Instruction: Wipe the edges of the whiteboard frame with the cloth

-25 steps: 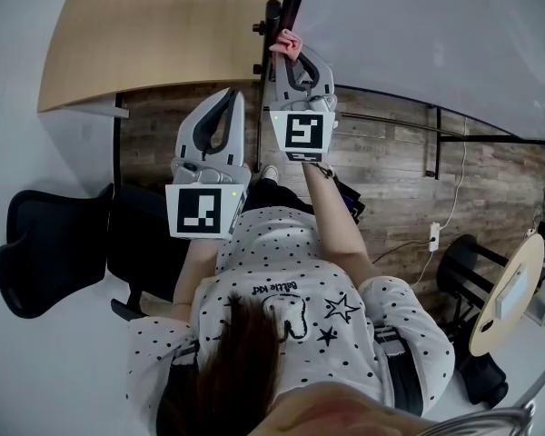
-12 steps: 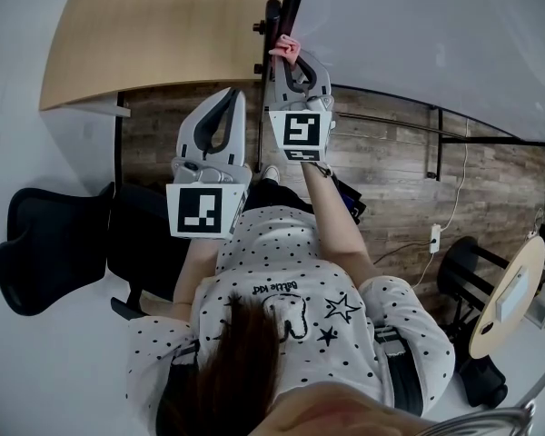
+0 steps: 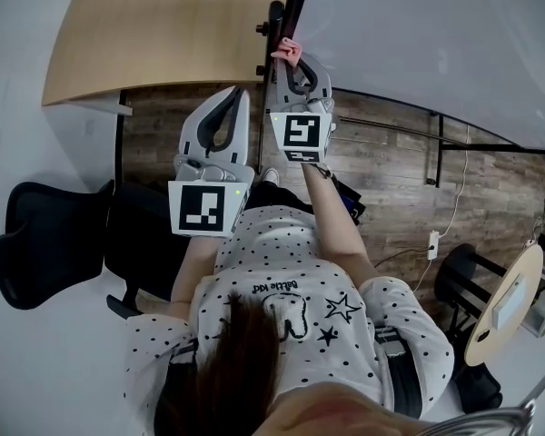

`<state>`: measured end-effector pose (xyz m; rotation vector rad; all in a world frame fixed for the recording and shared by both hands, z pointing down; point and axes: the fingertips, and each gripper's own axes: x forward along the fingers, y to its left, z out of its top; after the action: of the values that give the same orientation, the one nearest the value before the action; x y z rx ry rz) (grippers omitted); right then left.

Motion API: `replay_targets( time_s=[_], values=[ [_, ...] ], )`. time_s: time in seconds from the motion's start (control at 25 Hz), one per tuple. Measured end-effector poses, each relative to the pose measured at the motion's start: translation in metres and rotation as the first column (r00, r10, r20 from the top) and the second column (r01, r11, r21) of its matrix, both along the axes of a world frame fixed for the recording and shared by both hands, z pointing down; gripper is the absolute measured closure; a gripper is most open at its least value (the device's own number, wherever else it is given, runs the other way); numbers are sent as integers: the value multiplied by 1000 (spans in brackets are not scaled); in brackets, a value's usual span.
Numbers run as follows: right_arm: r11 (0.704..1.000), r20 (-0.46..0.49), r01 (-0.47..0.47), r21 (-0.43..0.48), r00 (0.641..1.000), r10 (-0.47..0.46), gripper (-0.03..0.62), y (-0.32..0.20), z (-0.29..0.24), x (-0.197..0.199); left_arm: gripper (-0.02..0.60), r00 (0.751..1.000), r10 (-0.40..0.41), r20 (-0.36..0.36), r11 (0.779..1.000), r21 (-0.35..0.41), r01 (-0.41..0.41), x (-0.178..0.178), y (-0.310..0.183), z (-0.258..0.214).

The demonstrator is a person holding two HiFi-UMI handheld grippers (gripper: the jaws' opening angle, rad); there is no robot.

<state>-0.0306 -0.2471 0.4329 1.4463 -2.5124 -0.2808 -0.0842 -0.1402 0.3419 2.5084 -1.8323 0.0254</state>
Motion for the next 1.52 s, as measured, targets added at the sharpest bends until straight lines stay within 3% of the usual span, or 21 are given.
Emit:
replay_targets(
  time_s=[0.48,1.52],
  values=[
    [1000,-4,9,-2,1000,-9,562,-1,8,-1,566,999,-18,30,1000,12,18,0,-4,-5],
    [999,-42,19,-45,999,-21,562,0,29,-7,566,1000,-11,1,1000,12,11,0,-3,-3]
  ],
)
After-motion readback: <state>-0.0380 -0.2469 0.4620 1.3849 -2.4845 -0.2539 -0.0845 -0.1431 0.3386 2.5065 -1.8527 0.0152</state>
